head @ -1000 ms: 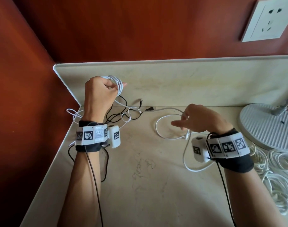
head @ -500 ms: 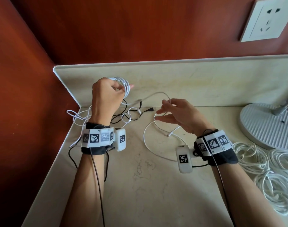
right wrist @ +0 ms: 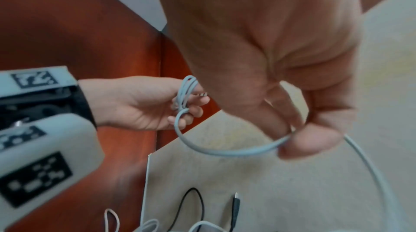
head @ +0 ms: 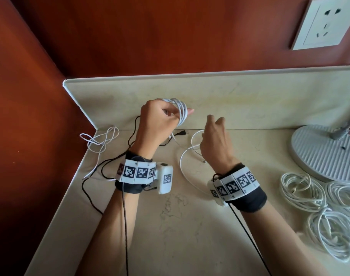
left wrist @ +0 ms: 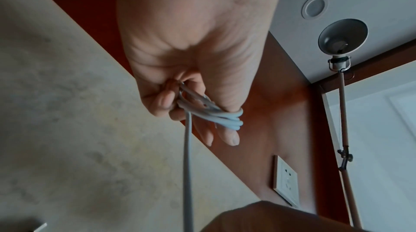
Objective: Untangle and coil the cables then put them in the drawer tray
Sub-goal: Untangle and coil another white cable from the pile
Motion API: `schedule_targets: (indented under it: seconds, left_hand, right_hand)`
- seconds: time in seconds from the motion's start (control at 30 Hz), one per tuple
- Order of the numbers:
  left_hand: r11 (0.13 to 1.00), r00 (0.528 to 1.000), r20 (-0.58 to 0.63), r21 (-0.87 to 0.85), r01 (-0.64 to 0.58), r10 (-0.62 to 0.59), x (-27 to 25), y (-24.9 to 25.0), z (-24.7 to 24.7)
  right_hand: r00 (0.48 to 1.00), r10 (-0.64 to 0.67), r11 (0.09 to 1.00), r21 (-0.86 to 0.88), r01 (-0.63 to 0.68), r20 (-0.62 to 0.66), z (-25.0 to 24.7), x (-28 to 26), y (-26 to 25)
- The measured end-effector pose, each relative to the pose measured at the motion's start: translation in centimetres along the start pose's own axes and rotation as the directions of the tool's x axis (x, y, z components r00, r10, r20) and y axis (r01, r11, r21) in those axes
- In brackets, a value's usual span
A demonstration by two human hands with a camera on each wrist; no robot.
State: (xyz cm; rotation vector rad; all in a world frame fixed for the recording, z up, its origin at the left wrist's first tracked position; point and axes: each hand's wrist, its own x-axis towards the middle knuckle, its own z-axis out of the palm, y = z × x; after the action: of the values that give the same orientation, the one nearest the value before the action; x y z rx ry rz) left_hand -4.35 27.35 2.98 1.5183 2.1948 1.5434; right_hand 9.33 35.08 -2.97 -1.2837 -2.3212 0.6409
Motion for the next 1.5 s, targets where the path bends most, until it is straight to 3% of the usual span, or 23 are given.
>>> schedule_targets:
  seconds: [0.1,0.23,0.37,0.47,0.7,0.77,0.93,1.1,1.2,1.3,1.37,1.43,1.5]
  left_hand:
    - [1.0,1.0,0.018,-0.019,0.019,-0.019,-0.3,0.4,0.9]
    - [0.999,0.999,0.018,-0.014,0.044,-0.043,-0.4,0.2,1.4]
    - [0.997,0.998,-0.017,-0.029,0.066,-0.066,-0.1,-0.1,1.2]
    - [0.998,0.997,-0.026,-0.021,0.066,-0.066,0.2,-0.3,0.6]
    - [0.992,0.991,-0.116,0.099,0.073,-0.061,0.7,-3.1,-0.8]
    - [0.988,0.992,-0.109,0.138,0.072,-0.057,0.8,-3.6,-0.3]
    - [0.982,0.996,-0.089,0.181,0.046,-0.03,0.8,-4.0,-0.1]
    - [0.972,0.994,-0.099,0.237,-0.01,0.035,1.0,-4.7,0.0]
    - [0.971,0.999,-0.051,0.241,-0.001,0.014,1.0,-5.1,0.0]
    - [0.97,0.996,0.071,0.239,0.033,-0.051,0.8,-5.1,-0.1]
    - [0.961,0.954,0.258,0.264,0.083,-0.153,0.5,-4.9,0.0]
    - [0.966,0.823,0.506,0.131,0.224,-0.26,0.2,-4.5,0.1]
    - [0.972,0.698,0.687,0.057,0.226,-0.203,-0.4,-2.6,-0.1]
  right_hand:
    - [0.993,-0.024,0.991,-0.126,0.039,0.12,0.0,-0.6,-0.3]
    - [0.979,-0.109,0.948,0.316,0.05,0.172,0.4,-0.2,-1.3]
    - [0.92,-0.31,0.885,0.425,0.188,0.24,0.3,-1.0,-2.2]
    - [0.884,-0.426,0.851,0.418,0.318,0.194,0.8,-1.1,-1.7]
    - [0.863,-0.503,0.821,0.341,0.458,0.051,-1.3,0.4,-0.5]
    - [0.855,-0.512,0.832,0.296,0.47,0.084,-1.3,0.6,-0.3]
    - [0.895,-0.42,0.908,0.061,0.415,0.153,-2.0,0.4,0.6]
    - [0.831,-0.524,0.847,0.009,0.532,0.189,-2.5,0.5,0.6]
    - [0.833,-0.534,0.845,0.079,0.529,0.141,-3.0,0.6,0.3]
    - [0.857,-0.512,0.859,0.022,0.511,0.057,-4.1,0.6,0.1]
    - [0.857,-0.512,0.858,0.016,0.513,-0.054,-5.1,0.8,0.2]
    - [0.852,-0.505,0.85,0.091,0.519,-0.141,-5.9,1.2,0.6]
    - [0.844,-0.5,0.813,0.232,0.535,-0.196,-6.4,1.5,1.1]
